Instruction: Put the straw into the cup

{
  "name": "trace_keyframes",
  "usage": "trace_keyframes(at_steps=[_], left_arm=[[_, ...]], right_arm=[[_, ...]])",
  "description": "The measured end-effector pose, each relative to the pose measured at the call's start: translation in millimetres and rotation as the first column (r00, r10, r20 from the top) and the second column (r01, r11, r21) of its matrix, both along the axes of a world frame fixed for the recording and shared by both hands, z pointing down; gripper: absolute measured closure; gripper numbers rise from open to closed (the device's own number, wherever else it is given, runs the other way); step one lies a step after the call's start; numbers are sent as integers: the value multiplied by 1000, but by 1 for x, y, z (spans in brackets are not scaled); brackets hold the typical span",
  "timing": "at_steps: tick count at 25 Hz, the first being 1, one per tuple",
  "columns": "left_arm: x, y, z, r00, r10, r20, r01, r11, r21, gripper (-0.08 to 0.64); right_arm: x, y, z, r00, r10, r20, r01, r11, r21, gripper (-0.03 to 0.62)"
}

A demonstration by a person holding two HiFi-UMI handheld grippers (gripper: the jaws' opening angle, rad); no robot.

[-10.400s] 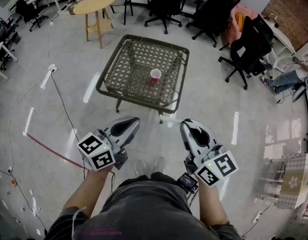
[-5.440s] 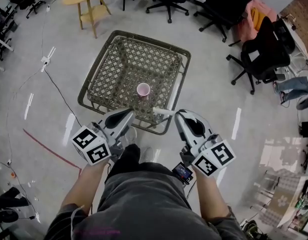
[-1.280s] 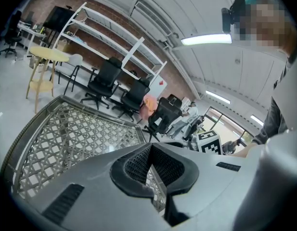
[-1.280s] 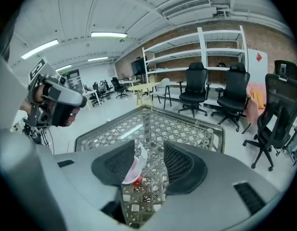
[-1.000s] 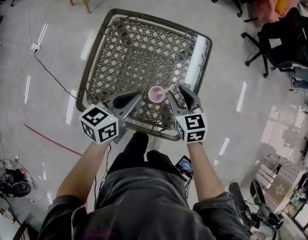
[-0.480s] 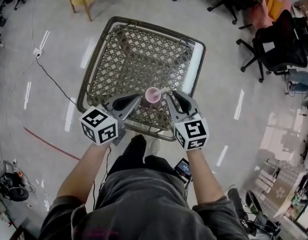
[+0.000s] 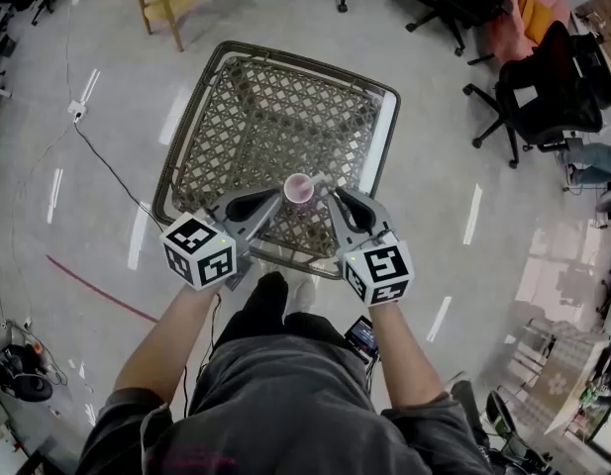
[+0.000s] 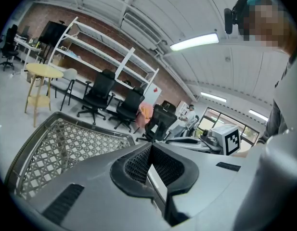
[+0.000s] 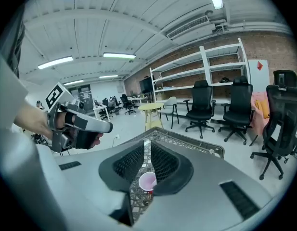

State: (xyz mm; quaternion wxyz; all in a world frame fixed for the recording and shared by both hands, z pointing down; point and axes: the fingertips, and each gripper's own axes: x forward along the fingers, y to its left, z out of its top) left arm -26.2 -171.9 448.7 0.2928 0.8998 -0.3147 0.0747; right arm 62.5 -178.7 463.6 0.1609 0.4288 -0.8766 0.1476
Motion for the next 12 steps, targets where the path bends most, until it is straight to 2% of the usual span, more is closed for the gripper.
trace_keyframes(at_steps=[12], left_arm=[[5,4,-7,1000,-4,4,4,1000,13,551]], right_arm=[[-3,4,-19,1000,-15,26,14,999,29,548]])
